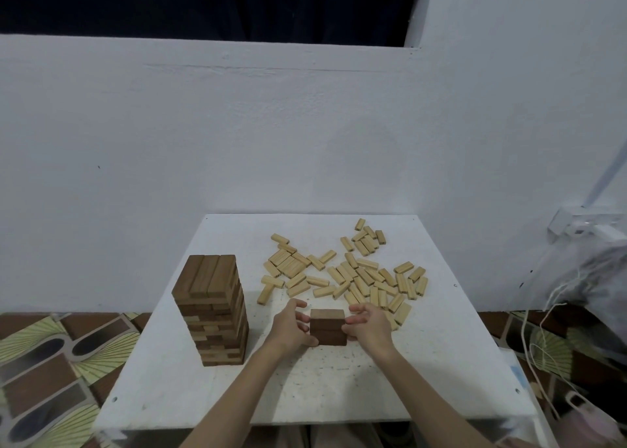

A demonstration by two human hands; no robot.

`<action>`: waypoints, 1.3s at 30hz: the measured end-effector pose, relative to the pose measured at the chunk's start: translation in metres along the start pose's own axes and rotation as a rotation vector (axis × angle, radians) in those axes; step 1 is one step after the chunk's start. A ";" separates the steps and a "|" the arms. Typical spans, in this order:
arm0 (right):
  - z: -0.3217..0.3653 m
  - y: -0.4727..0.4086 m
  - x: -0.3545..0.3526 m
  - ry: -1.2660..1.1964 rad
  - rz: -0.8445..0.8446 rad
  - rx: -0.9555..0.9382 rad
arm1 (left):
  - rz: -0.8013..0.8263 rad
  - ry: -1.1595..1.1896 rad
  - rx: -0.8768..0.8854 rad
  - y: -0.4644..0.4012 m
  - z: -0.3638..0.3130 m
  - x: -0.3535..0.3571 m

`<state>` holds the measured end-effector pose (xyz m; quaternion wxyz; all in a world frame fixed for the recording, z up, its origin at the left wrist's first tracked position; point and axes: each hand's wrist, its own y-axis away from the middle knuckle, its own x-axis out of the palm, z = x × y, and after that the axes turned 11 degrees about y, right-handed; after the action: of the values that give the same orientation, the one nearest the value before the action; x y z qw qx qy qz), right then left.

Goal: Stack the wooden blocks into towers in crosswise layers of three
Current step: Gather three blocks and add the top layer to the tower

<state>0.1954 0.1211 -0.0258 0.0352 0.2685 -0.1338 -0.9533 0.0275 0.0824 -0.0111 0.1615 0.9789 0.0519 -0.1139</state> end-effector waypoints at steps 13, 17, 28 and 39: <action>-0.001 0.000 0.002 -0.005 -0.020 0.004 | -0.018 0.018 -0.023 0.001 -0.003 -0.001; -0.002 0.000 0.003 -0.008 -0.031 0.013 | -0.026 0.019 -0.025 0.001 -0.004 0.000; -0.003 0.000 0.003 -0.086 -0.045 0.012 | -0.046 0.037 -0.024 0.002 -0.004 -0.002; -0.004 0.001 0.004 -0.114 -0.057 0.010 | -0.090 0.057 -0.008 -0.001 -0.003 0.001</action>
<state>0.1939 0.1181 -0.0309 -0.0011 0.2178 -0.1329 -0.9669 0.0286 0.0843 -0.0092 0.1587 0.9777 0.1011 -0.0928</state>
